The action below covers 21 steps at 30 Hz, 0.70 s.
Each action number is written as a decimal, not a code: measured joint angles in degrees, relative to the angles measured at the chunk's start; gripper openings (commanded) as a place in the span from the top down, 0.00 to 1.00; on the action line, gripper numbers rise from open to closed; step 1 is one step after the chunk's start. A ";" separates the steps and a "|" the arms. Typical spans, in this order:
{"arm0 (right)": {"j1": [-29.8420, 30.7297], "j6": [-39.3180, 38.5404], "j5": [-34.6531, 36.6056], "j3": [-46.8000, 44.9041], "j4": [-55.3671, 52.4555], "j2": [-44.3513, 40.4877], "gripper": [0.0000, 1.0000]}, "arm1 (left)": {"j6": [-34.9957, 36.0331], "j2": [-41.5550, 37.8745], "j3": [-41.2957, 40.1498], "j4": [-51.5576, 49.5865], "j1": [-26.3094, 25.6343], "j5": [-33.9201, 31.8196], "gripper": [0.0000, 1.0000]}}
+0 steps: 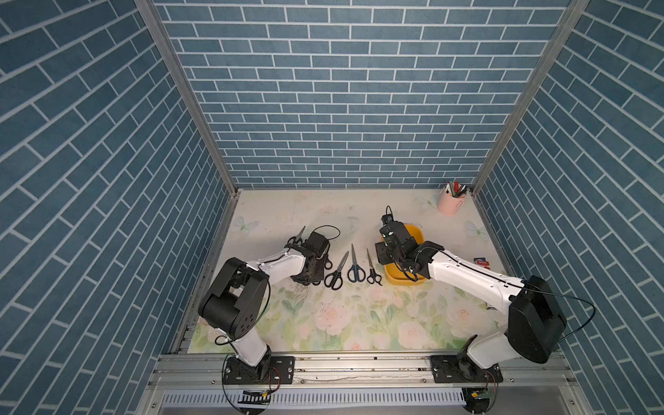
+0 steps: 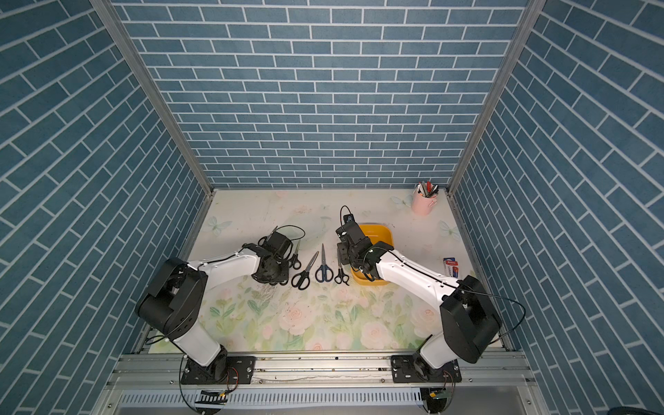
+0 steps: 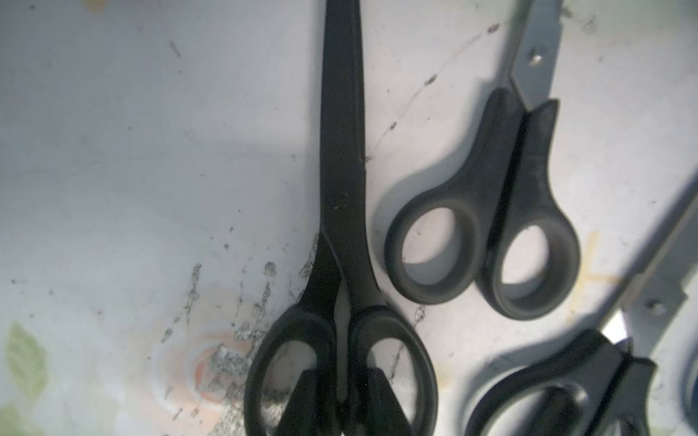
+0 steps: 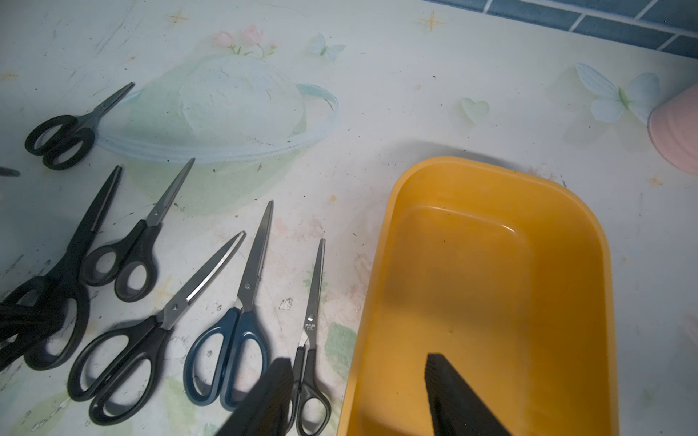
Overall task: Put the scissors into the storage box
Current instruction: Pick up the scissors from the center of the board.
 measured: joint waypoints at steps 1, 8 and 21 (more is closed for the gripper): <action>0.00 -0.07 -0.04 0.00 0.00 0.00 0.39 | 0.00 -0.13 -0.09 0.04 0.07 0.02 0.84; 0.00 -0.37 -0.44 0.00 0.07 0.98 0.39 | 0.07 -2.29 -0.39 -3.58 0.79 -1.70 1.00; -0.02 0.39 5.97 -0.09 0.44 -0.66 0.39 | 0.26 -8.41 15.89 -12.98 -3.54 -4.83 1.00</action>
